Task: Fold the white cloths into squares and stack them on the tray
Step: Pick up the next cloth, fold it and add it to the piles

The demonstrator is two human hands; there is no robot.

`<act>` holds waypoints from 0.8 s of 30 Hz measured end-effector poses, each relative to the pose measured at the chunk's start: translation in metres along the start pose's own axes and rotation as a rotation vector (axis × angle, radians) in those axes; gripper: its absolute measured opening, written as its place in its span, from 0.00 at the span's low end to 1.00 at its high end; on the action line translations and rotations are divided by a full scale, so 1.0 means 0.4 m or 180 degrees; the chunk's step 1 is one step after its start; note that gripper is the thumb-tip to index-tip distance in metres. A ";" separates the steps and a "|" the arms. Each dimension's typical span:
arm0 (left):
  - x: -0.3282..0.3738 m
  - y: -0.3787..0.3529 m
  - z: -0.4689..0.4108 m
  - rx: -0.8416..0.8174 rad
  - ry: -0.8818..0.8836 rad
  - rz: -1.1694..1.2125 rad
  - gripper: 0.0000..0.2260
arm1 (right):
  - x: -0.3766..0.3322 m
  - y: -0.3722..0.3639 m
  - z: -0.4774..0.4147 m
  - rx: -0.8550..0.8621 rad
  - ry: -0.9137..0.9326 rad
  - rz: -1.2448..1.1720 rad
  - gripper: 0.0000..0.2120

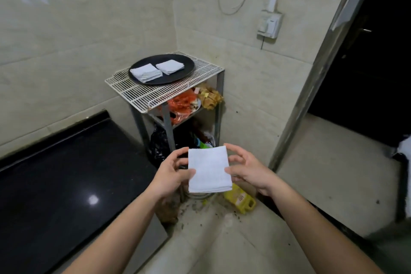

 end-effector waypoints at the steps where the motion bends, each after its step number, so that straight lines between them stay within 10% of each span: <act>1: 0.021 -0.021 -0.033 0.0027 0.0006 -0.0023 0.28 | -0.004 0.038 -0.024 -0.0001 0.0010 0.0001 0.33; 14: 0.296 -0.230 -0.434 0.0889 -0.0248 0.0384 0.26 | -0.112 0.432 -0.519 -0.0607 0.0332 0.0089 0.33; 24: 0.497 -0.118 -0.564 0.1644 -0.0385 0.0736 0.23 | -0.226 0.393 -0.887 -0.0919 0.0662 -0.0170 0.30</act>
Point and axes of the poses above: each hand's wrist, its own z-axis away from the middle knuckle, its own y-axis out of the back of the hand, x = y × z, the point moved 3 cm from there along -z, towards the middle knuckle, and after that the axes turned 13 degrees about y, right-handed, at the moved point
